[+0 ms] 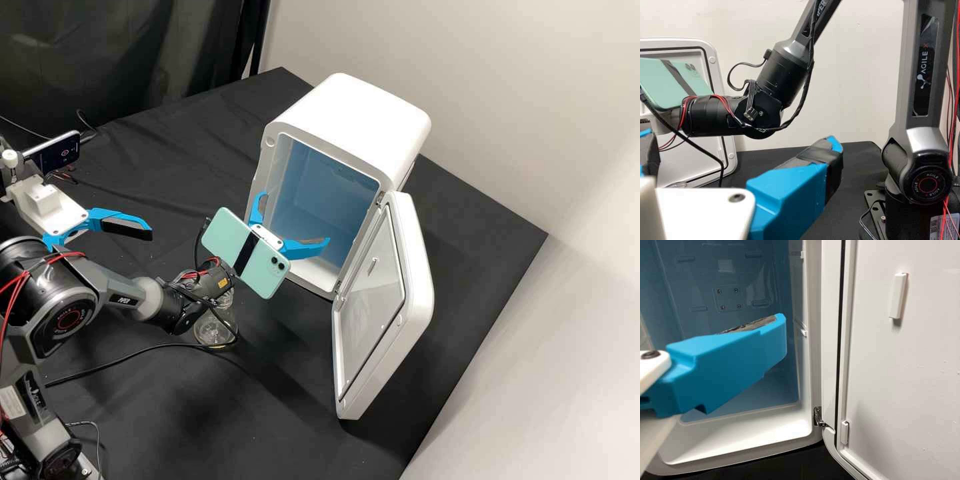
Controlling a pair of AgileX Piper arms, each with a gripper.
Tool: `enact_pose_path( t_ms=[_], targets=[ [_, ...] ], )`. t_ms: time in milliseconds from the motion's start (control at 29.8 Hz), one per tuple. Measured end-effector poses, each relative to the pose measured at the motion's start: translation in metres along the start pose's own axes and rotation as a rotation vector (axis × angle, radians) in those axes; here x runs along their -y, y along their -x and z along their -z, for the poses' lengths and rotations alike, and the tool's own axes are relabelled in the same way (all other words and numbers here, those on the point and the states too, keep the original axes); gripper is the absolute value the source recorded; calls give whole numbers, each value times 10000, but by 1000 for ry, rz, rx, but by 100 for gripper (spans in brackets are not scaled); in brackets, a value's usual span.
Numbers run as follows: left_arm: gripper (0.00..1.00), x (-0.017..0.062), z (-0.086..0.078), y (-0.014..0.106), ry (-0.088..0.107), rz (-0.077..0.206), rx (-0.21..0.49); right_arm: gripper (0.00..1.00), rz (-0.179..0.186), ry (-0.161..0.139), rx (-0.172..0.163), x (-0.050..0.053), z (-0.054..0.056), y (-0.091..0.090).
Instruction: Place the flask in the incubator
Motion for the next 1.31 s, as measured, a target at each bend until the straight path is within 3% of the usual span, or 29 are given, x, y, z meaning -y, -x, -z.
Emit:
enact_pose_path(
  t_ms=[336,470,705,806,873,1041,1242,1310],
  targets=[
    [100,0,0,0,0,0,0,100,0,0,0,0,0,0],
    [100,35,5,19,0,11,-2,100,0,0,0,0,0,0],
    [100,210,109,173,19,82,-26,100,0,0,0,0,0,0],
    [100,224,209,272,35,92,-66,100,0,0,0,0,0,0],
    [100,209,264,343,40,88,-84,100,0,0,0,0,0,0],
    [100,161,372,542,30,48,-81,100,0,0,0,0,0,0],
    [100,129,521,757,1,14,-96,100,0,0,0,0,0,0],
    [100,123,558,792,13,8,-100,100,0,0,0,0,0,0]
  ],
)
